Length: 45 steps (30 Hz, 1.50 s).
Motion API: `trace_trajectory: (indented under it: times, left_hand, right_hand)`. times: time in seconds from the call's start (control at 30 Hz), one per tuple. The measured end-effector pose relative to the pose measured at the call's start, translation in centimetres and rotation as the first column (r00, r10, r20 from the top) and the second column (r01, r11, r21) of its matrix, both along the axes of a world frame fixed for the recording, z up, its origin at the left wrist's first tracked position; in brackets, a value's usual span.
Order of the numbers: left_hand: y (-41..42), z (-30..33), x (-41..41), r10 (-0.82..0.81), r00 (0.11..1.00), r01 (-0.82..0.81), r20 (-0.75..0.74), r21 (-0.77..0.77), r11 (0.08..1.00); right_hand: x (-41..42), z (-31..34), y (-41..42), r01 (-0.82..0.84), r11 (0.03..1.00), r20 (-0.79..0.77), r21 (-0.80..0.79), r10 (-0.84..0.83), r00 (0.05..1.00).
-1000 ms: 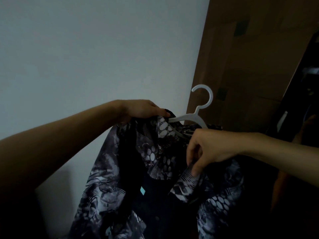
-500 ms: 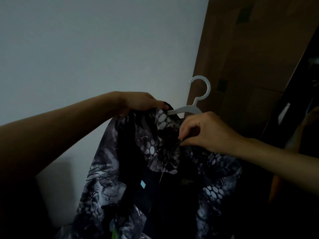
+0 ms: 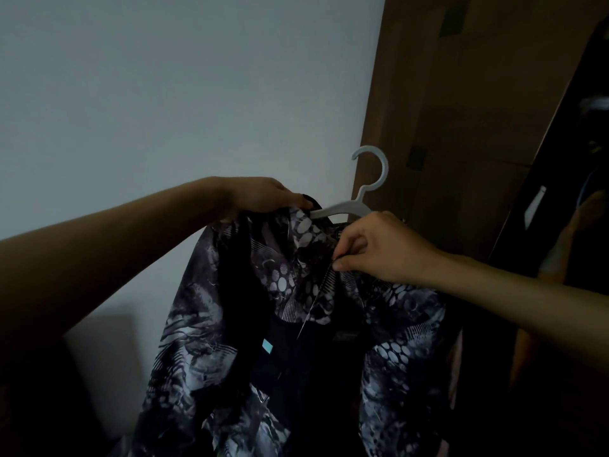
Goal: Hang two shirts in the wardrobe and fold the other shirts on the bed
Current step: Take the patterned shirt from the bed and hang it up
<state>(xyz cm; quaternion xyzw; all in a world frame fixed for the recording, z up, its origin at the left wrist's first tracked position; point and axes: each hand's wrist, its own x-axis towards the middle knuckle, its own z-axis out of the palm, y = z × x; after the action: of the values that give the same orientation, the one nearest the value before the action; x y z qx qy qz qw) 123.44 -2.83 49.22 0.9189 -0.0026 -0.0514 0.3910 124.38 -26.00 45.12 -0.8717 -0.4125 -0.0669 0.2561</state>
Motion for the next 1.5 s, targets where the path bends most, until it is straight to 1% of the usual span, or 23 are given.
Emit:
trace_trajectory:
  times: [0.07,0.17,0.23,0.3,0.33,0.4,0.47,0.57,0.67,0.73,0.8,0.83,0.87,0.9,0.93,0.97,1.03,1.1,1.17,1.23,1.33,1.43,1.5]
  left_hand:
    - [-0.1,-0.1,0.0,-0.009,1.0,0.009,0.013,-0.002,1.0]
    - [0.1,-0.4,0.1,-0.032,0.999,0.032,0.036,-0.021,0.999]
    - [0.2,-0.8,0.2,-0.037,0.994,0.04,0.101,-0.033,0.999]
    - [0.1,-1.4,0.2,-0.048,0.973,0.041,0.225,0.04,0.998]
    - [0.1,-1.6,0.3,-0.056,0.952,0.028,0.3,0.098,0.995]
    - [0.2,-2.0,0.1,-0.079,0.91,0.006,0.408,0.178,0.984]
    - [-0.1,-2.4,-0.3,-0.098,0.893,-0.006,0.438,0.23,0.973]
    - [-1.4,-3.1,-1.1,-0.104,0.849,-0.142,0.518,0.414,0.899]
    - [-2.3,-2.6,-1.6,-0.18,0.717,-0.356,0.673,0.576,0.736]
    - [-2.7,-2.1,-2.0,-0.316,0.561,-0.445,0.765,0.6,0.665]
    - [-3.4,-1.9,-2.7,-0.372,0.395,-0.507,0.84,0.537,0.674]
    - [-3.8,-1.7,-3.1,-0.351,0.386,-0.5,0.853,0.513,0.698]
    - [-4.0,-1.6,-3.2,-0.319,0.446,-0.467,0.836,0.521,0.714]
    - [-4.0,-1.6,-3.0,-0.299,0.551,-0.4,0.779,0.561,0.725]
    - [-3.8,-1.5,-2.7,-0.3,0.667,-0.292,0.682,0.61,0.737]
    - [-3.7,-1.5,-2.6,-0.298,0.757,-0.155,0.582,0.603,0.783]
    - [-3.7,-1.4,-2.9,-0.287,0.85,0.086,0.441,0.422,0.903]
    - [-3.5,-1.7,-3.3,-0.347,0.86,0.242,0.374,0.301,0.922]
    - [-3.1,-2.6,-3.3,-0.415,0.831,0.318,0.37,0.296,0.901]
    - [-2.8,-4.0,-3.5,-0.433,0.822,0.344,0.369,0.286,0.895]
    - [-2.7,-5.3,-3.5,-0.46,0.801,0.381,0.383,0.266,0.886]
    - [-2.7,-4.6,-3.7,-0.436,0.745,0.333,0.505,0.285,0.899]
    - [-3.1,-4.3,-3.5,-0.43,0.723,0.307,0.54,0.308,0.901]
  right_hand:
    - [0.2,-0.1,0.0,0.017,1.0,0.008,0.02,-0.017,1.0]
    - [0.7,-0.1,-0.1,0.038,0.996,-0.072,0.077,-0.032,0.997]
    - [1.0,0.4,-0.4,0.022,1.0,-0.101,0.01,-0.021,0.995]
    - [0.9,1.7,-1.4,0.026,0.997,-0.118,-0.071,-0.034,0.992]
    - [1.0,2.4,-2.0,0.069,0.997,-0.102,-0.043,-0.073,0.992]
    - [2.1,3.4,-3.4,0.232,0.964,-0.013,0.127,-0.232,0.973]
    - [3.4,3.8,-3.8,0.32,0.912,0.008,0.256,-0.333,0.943]
    - [4.5,3.7,-3.4,0.176,0.901,-0.052,0.397,-0.17,0.984]
    - [3.9,4.0,-2.4,0.091,0.912,-0.129,0.4,-0.042,0.991]
    - [3.5,4.0,-1.5,0.089,0.942,-0.148,0.324,-0.042,0.988]
    - [3.1,4.5,-1.0,0.092,0.957,-0.131,0.277,-0.057,0.99]
    - [2.9,5.0,-1.1,0.096,0.951,-0.102,0.295,-0.069,0.992]
    - [2.9,5.5,-1.4,0.103,0.931,-0.064,0.35,-0.086,0.994]
    - [2.9,6.0,-1.8,0.108,0.899,-0.023,0.424,-0.109,0.994]
    - [2.9,6.4,-2.1,0.109,0.873,0.014,0.475,-0.132,0.991]
    - [2.9,6.5,-2.3,0.109,0.872,0.034,0.478,-0.143,0.989]
    - [2.8,5.8,-2.6,0.12,0.92,0.012,0.372,-0.134,0.991]
    - [2.5,4.8,-2.7,0.134,0.942,0.014,0.308,-0.146,0.989]
    - [2.4,4.5,-3.0,0.135,0.904,0.027,0.405,-0.159,0.987]
    - [1.9,4.9,-3.3,0.126,0.894,0.045,0.43,-0.161,0.986]
    - [1.0,5.6,-3.7,0.1,0.936,0.098,0.336,-0.141,0.985]
    - [1.0,6.0,-4.0,0.1,0.887,0.074,0.451,-0.149,0.986]
    - [1.0,6.4,-4.4,0.102,0.881,0.028,0.461,-0.13,0.991]
